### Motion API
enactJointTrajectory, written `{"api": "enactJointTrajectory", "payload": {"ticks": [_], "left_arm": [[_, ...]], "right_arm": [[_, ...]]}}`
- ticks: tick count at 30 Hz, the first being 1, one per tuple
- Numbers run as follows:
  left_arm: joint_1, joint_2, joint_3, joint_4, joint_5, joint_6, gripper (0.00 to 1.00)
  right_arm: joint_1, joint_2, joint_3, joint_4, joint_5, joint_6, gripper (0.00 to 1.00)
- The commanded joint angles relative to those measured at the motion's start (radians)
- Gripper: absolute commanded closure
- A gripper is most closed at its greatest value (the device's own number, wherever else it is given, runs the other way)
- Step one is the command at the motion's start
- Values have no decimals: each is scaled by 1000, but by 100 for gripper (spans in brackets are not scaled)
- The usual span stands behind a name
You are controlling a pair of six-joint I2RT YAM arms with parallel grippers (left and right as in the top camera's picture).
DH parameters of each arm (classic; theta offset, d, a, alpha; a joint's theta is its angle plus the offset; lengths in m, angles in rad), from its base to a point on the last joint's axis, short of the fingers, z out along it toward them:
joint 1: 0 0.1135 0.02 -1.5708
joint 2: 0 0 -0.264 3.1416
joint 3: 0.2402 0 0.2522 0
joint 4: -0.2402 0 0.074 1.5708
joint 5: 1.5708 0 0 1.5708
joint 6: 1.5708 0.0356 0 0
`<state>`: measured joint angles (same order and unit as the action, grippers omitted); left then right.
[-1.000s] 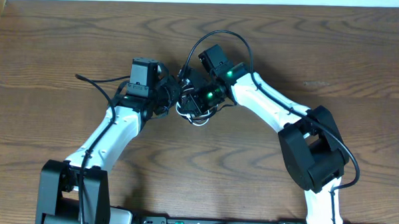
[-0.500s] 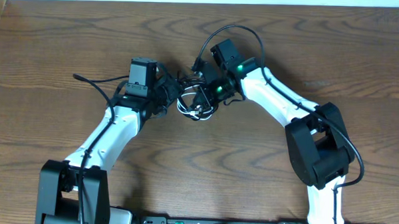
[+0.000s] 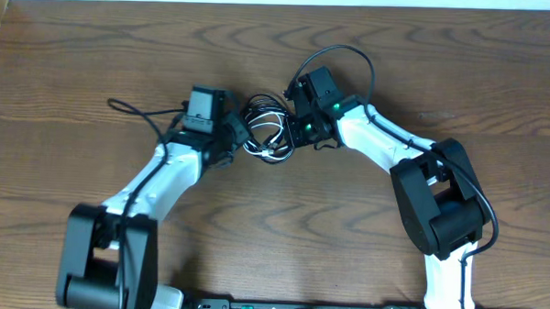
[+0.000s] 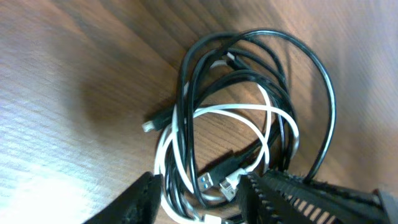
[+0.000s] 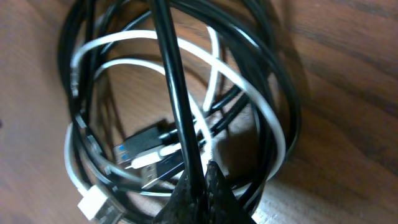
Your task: Untangle cables
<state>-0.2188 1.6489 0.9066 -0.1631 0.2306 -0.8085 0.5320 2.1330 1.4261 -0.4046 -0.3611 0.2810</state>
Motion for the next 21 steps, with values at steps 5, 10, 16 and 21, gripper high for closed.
{"api": "enactJointTrajectory", "payload": {"ticks": [5,10,16,21], "left_arm": [[-29,113,-15,127,-68,55,71],[-29,142,-15,204,-68,116,76],[-30,145,-15,187,-111,143,77],[-30,145,-15,172,-113,143,77]], "right_arm": [[-4,-1,-38,23,22,33,99],[-1,-1,-38,24,23,33,99],[-1,-1,-38,24,23,33,99],[-1,-1,-38,24,22,33,99]]}}
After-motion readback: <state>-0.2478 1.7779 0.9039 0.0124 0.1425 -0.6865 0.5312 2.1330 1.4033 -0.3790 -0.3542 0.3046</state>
